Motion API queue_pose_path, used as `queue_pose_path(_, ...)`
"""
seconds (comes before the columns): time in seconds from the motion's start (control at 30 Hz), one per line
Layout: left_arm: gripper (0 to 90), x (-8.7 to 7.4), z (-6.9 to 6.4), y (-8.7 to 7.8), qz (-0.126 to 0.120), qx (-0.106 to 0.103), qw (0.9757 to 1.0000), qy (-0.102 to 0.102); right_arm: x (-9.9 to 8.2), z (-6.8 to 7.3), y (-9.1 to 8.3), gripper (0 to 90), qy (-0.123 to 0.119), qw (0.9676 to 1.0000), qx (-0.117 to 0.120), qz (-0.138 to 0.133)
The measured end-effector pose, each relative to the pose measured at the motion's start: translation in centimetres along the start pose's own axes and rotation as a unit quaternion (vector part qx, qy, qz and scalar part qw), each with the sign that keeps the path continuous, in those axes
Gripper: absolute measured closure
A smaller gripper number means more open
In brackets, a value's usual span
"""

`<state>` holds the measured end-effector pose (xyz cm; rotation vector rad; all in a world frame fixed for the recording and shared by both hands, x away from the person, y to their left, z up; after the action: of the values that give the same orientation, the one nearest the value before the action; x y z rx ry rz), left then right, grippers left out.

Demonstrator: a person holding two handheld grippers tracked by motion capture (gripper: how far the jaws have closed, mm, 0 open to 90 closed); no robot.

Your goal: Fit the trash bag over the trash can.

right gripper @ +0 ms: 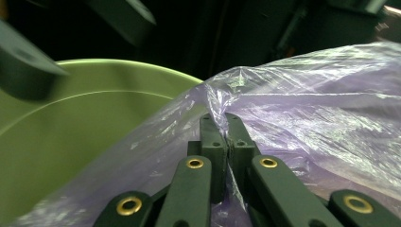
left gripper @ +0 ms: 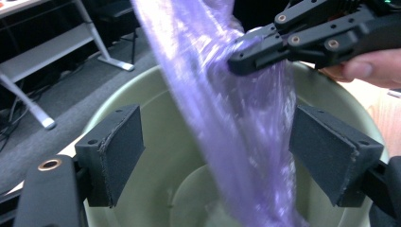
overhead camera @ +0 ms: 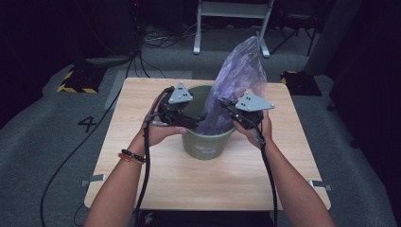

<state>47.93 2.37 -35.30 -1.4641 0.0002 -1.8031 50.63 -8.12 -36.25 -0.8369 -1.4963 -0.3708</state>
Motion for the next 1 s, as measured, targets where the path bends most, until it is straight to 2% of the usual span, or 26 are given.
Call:
queue_pose_path(0.07,19.6,0.2,-0.5,1.1,0.005,-0.002,1.0000,0.008,-0.3,1.1,-0.1,89.2,-0.024,0.9994,0.023,-0.001)
queue_pose_path(0.1,19.9,0.2,-0.5,1.1,0.005,-0.002,1.0000,0.008,-0.3,1.1,-0.1,89.2,-0.024,0.9994,0.023,-0.001)
queue_pose_path(0.13,20.8,0.3,-0.6,1.3,0.002,-0.004,1.0000,0.007,-0.5,1.5,-0.2,89.2,-0.035,0.9990,0.028,0.000)
queue_pose_path(0.2,21.2,0.6,-0.2,1.5,-0.013,0.002,0.9999,-0.010,-0.4,1.9,-0.3,89.2,-0.039,0.9984,0.040,-0.002)
queue_pose_path(0.27,21.5,0.9,0.3,1.5,-0.022,0.010,0.9995,-0.022,-0.4,2.1,-0.3,89.2,-0.047,0.9980,0.042,-0.002)
queue_pose_path(0.4,21.7,1.3,0.9,1.8,-0.022,0.015,0.9991,-0.034,-0.4,2.5,-0.3,89.1,-0.058,0.9971,0.050,-0.003)
queue_pose_path(0.43,21.7,1.5,1.1,1.9,-0.021,0.017,0.9990,-0.034,-0.4,3.0,-0.4,89.1,-0.069,0.9960,0.057,-0.006)
queue_pose_path(0.47,22.1,1.7,1.4,2.0,-0.025,0.014,0.9987,-0.043,-0.4,3.1,-0.4,89.0,-0.076,0.9957,0.054,-0.006)
queue_pose_path(0.53,25.4,2.0,1.4,2.0,-0.034,0.009,0.9983,-0.047,-0.3,3.3,-0.5,88.6,-0.084,0.9950,0.052,-0.006)
queue_pose_path(0.6,36.1,2.1,1.3,2.0,-0.038,0.001,0.9982,-0.046,-0.3,3.5,-0.7,88.1,-0.092,0.9943,0.053,-0.007)
queue_pose_path(0.63,36.1,2.2,1.2,1.9,-0.043,-0.006,0.9981,-0.044,-0.3,3.5,-0.7,88.1,-0.092,0.9943,0.053,-0.007)
queue_pose_path(0.67,42.6,2.3,1.0,1.8,-0.047,-0.013,0.9981,-0.038,-0.3,3.5,-0.7,87.3,-0.094,0.9941,0.053,-0.007)
queue_pose_path(0.7,52.2,2.3,0.9,1.7,-0.050,-0.016,0.9982,-0.030,-0.3,3.5,-0.8,86.1,-0.096,0.9939,0.054,-0.007)
queue_pose_path(0.73,67.2,2.4,0.8,1.6,-0.053,-0.020,0.9981,-0.024,-0.3,3.6,-0.9,85.1,-0.097,0.9937,0.054,-0.008)
queue_pose_path(0.77,73.8,2.5,0.6,1.4,-0.054,-0.026,0.9982,-0.010,-0.3,3.6,-0.9,84.4,-0.097,0.9937,0.056,-0.009)
queue_pose_path(0.83,85.1,2.5,0.4,1.4,-0.055,-0.031,0.9980,-0.007,-0.3,3.7,-1.0,81.6,-0.098,0.9935,0.056,-0.012)
queue_pose_path(0.87,89.3,2.6,0.3,1.3,-0.057,-0.035,0.9978,0.000,-0.3,3.6,-1.1,80.5,-0.098,0.9935,0.055,-0.014)
queue_pose_path(1.0,90.0,2.3,0.2,1.4,-0.052,-0.033,0.9981,0.007,-0.3,3.4,-1.3,73.5,-0.098,0.9939,0.047,-0.020)
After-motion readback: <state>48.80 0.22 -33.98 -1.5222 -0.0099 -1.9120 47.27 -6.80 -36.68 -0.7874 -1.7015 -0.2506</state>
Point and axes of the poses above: each handheld gripper's, and its own axes: y roughly forward along the jaws, x roughly out of its top, z roughly to its left, the point moved 10 cm from there along y, roughly forward along the jaws, and after that the axes turned 13 degrees about y, right-handed, at the moved point
